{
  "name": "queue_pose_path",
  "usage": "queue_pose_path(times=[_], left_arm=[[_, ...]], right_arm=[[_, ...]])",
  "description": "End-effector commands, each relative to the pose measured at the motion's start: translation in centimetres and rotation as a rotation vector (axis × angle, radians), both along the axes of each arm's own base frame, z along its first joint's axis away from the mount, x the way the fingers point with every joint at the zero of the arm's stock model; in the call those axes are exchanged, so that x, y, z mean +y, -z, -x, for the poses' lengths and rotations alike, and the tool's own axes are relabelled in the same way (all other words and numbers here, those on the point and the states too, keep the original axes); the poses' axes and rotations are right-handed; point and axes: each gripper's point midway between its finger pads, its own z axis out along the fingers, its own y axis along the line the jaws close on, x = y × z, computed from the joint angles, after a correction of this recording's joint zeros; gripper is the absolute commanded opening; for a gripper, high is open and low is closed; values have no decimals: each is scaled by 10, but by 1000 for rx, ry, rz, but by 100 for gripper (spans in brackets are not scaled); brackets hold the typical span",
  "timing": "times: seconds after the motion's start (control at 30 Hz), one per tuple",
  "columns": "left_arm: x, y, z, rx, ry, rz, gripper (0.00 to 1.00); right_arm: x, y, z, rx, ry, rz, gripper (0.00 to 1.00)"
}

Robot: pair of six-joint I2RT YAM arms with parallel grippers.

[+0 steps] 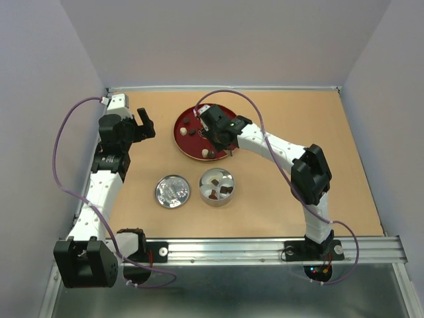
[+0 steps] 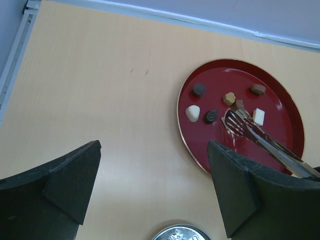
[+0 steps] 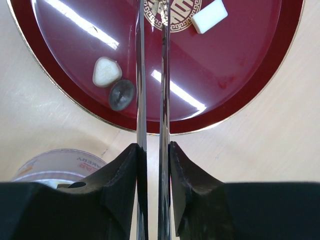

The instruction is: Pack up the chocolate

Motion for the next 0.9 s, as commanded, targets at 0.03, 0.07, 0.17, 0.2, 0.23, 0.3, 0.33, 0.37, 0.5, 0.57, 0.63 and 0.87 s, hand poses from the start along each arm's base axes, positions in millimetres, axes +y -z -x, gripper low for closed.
queue_pose_path(times=[0.03, 0.07, 0.17, 0.2, 0.23, 0.3, 0.33, 0.37, 0.5, 0.57, 0.63, 0.87], left_arm=[[0, -13, -4, -42, 7, -6, 99], [0, -14, -4, -43, 7, -6, 99], [0, -15, -3, -46, 7, -6, 99], [0, -14, -4, -45, 8, -7, 99], [0, -13, -4, -42, 7, -6, 99], [0, -14, -4, -45, 9, -5, 99], [0, -14, -3, -43, 7, -6, 99], [0, -14, -4, -43, 7, -6, 99], [0, -14, -4, -43, 10, -5, 99], [0, -13, -4, -42, 7, -6, 99], [0, -13, -3, -42, 6, -6, 99], [2, -12, -3, -37, -4, -12, 99]], right_arm=[[7, -26, -19, -87, 2, -44, 29], [7, -27, -18, -90, -1, -40, 29], [4, -40, -14, -103, -4, -62, 29], [4, -45, -13, -105, -9, -75, 29], [2, -57, -8, -116, -12, -96, 29], [2, -67, -2, -117, -19, -127, 29], [0, -71, 2, -116, -20, -137, 29], [-3, -84, 6, -130, -23, -162, 29], [-11, -103, 22, -124, -29, -203, 29], [-18, -102, 32, -101, -29, -200, 29], [-22, -111, 44, -83, -52, -224, 29], [-44, -125, 104, 70, -57, -290, 29]])
